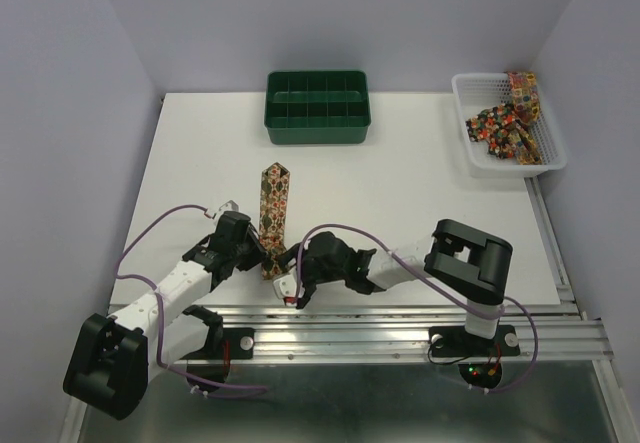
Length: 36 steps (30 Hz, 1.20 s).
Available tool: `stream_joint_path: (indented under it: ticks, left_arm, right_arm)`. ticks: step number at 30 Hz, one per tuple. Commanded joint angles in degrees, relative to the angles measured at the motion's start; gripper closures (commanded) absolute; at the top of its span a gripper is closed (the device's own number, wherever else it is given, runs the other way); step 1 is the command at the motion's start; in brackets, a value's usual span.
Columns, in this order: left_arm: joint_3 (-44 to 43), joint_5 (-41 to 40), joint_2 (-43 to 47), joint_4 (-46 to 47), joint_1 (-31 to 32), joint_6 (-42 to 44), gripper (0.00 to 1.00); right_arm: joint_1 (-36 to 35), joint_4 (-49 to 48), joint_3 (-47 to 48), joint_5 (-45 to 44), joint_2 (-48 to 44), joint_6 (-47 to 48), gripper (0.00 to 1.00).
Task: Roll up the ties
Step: Roll the tie
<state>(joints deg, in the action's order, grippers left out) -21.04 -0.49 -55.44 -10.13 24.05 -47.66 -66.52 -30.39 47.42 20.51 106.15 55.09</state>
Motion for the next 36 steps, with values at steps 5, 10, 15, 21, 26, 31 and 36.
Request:
stream_joint_path:
  ticks: [5, 10, 15, 21, 26, 31, 36]
  left_arm:
    - [-1.8, -0.4, -0.5, -1.6, 0.5, 0.5, 0.72]
    - [-1.7, -0.4, -0.4, -1.8, 0.5, 0.4, 0.72]
    - [-1.8, -0.3, -0.5, -1.9, 0.5, 0.4, 0.72]
    - [-1.7, 0.2, 0.1, -1.4, 0.5, 0.5, 0.71]
    - [-2.9, 0.1, 1.4, -2.9, 0.4, -0.2, 0.7]
    - [-7.3, -4.2, 5.2, -6.7, 0.4, -0.8, 0.5]
    - [-10.4, -5.6, 6.1, -5.8, 0.4, -0.2, 0.42]
  right_arm:
    - [-0.5, 1.6, 2.9, -2.8, 3.2, 2.9, 0.27]
    - [-0.5, 1.7, 3.3, -2.9, 4.0, 4.0, 0.34]
    - [-0.5, 2.7, 4.1, -3.2, 5.5, 4.4, 0.48]
    - [-0.5, 2.8, 4.4, -3.2, 6.2, 5.0, 0.68]
    - [-0.5, 3.9, 4.2, -2.0, 5.7, 5.5, 0.84]
    - [-0.5, 3.8, 3.6, -1.4, 4.9, 5.5, 0.89]
    - [-0.5, 1.7, 2.2, 0.8, 3.1, 3.4, 0.94]
